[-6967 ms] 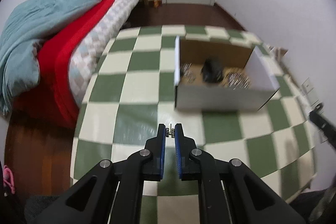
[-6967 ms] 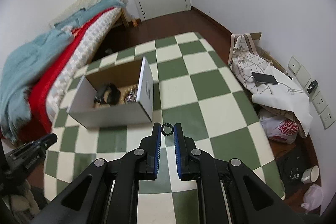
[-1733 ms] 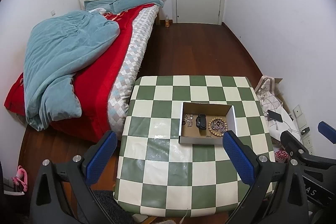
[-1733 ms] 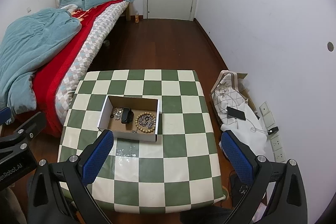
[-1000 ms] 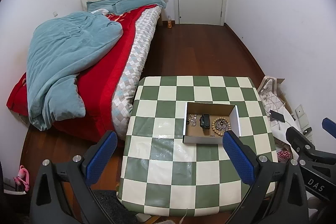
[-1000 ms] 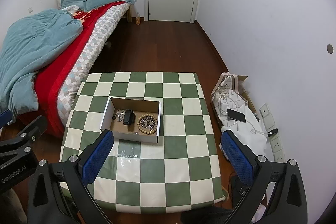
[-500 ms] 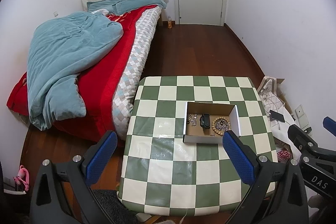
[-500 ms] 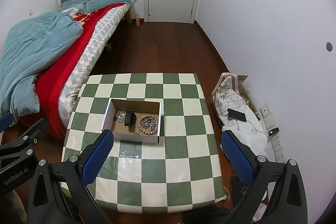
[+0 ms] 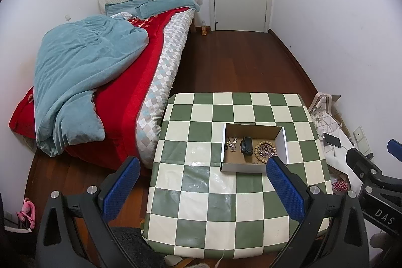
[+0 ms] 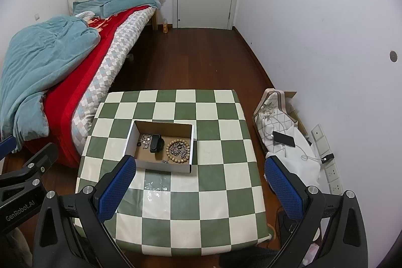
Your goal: Organize jewelry
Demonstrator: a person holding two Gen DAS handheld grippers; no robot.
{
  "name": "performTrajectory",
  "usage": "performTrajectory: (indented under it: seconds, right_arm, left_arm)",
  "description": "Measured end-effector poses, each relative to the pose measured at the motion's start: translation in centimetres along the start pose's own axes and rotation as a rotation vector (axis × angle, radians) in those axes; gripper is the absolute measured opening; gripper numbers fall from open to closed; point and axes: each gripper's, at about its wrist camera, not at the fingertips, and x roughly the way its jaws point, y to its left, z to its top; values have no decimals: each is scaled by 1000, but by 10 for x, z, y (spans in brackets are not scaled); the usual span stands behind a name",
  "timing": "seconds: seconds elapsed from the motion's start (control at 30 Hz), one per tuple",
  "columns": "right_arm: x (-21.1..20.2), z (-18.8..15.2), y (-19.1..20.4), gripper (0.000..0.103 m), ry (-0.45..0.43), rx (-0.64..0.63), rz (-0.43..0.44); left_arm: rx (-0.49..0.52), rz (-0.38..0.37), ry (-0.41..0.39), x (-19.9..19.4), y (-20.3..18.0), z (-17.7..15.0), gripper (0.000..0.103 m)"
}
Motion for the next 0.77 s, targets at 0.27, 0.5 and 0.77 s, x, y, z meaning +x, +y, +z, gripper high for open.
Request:
performTrajectory:
  seconds: [0.27,0.5,0.77]
  right_arm:
    - [0,0,0,103,0,0,0]
    - [0,0,0,103,-2,-6,-6]
    - [-2,-2,1,103,-4,-5,-4]
  left_arm:
    - [2,3,-4,-3,0,1,103]
    - [2,4,-5,-4,1,1,103]
    - [1,2,-5,-3,1,1,103]
